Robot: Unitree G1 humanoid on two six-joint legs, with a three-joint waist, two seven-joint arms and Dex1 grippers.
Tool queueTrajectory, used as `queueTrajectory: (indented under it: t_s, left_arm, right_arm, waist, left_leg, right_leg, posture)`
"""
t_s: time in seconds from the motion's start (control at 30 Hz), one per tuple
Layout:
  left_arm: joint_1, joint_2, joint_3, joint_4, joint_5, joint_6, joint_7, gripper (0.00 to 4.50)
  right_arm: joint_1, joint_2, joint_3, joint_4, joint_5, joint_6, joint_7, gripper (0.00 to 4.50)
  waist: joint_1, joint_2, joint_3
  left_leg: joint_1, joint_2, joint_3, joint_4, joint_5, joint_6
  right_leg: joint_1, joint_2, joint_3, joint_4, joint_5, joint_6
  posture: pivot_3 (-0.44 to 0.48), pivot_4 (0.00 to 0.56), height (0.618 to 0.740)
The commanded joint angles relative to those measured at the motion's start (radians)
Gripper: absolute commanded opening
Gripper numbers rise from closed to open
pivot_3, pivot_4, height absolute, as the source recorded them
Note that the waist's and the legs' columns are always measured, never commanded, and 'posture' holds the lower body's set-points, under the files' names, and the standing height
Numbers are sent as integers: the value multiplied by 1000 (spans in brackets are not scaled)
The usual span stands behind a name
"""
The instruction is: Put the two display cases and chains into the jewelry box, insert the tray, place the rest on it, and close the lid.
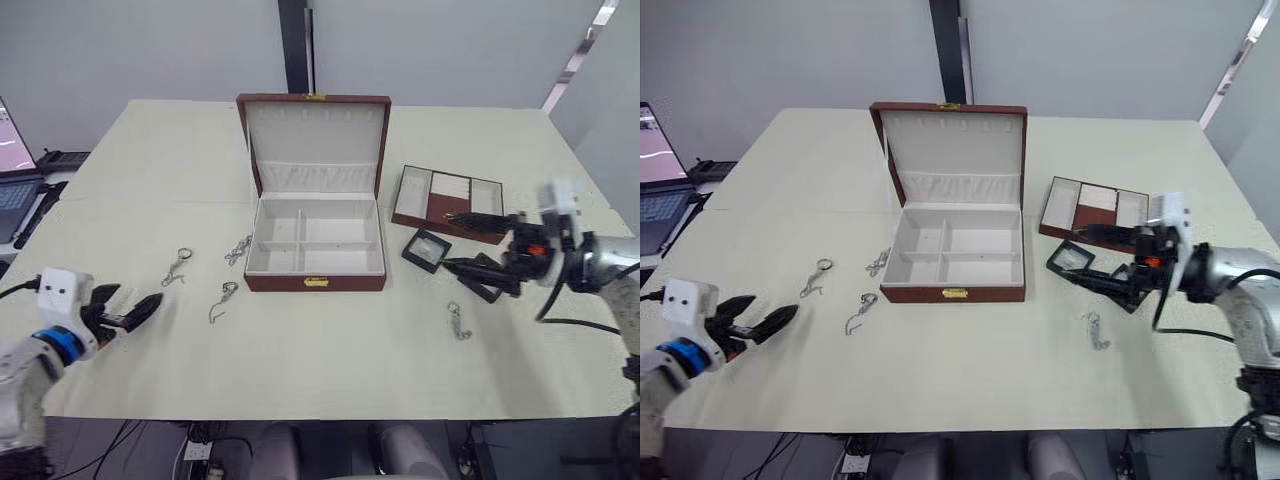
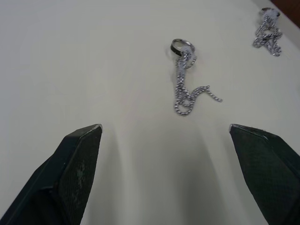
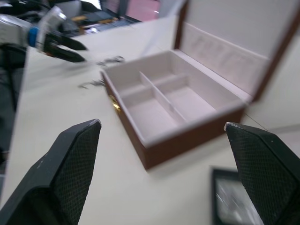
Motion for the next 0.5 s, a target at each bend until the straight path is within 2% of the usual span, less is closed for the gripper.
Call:
queueTrajectory:
  t_s: [0.03, 0.13, 0.2, 0.37, 0.5]
  left_arm:
    - [-17, -55, -2, -52, -2, -31, 78, 4500]
    - [-50, -149, -48, -83, 25, -63, 175, 4500]
    - [-69, -179, -64, -85, 40, -76, 214, 4500]
    - [-142, -200, -124, -40, 103, -102, 297, 4500]
    - [-194, -191, -153, 31, 132, -116, 315, 4500]
  right_arm:
    - [-62, 16, 32, -43, -4, 1, -31, 4483]
    - [-126, 55, 101, -43, -24, -12, -41, 4483]
    - [-143, 64, 124, -34, -41, -20, -38, 4483]
    - [-162, 75, 168, -18, -82, -46, -30, 4483]
    - [-165, 82, 169, -10, -85, -47, -31, 4483]
  waist:
    - [7, 0, 0]
    - [12, -1, 0]
    - [16, -2, -1]
    - [16, -4, -2]
    - [16, -4, -2]
  left_leg:
    - [0, -1, 0, 0, 0, 0]
    - [0, -1, 1, 0, 0, 0]
    - [0, -1, 0, 1, 0, 0]
    - [0, -1, -1, 0, 0, 0]
    - [0, -1, 0, 0, 0, 0]
  right_leg:
    - [0, -1, 0, 0, 0, 0]
    - [1, -1, 1, 0, 0, 0]
    - [0, -1, 0, 0, 0, 0]
    - [0, 0, -1, 0, 0, 0]
    - [0, 0, 0, 0, 0, 0]
  posture:
    - [0, 150, 740]
    - [0, 150, 740]
    - [0, 150, 740]
    - [0, 150, 740]
    - [0, 150, 740]
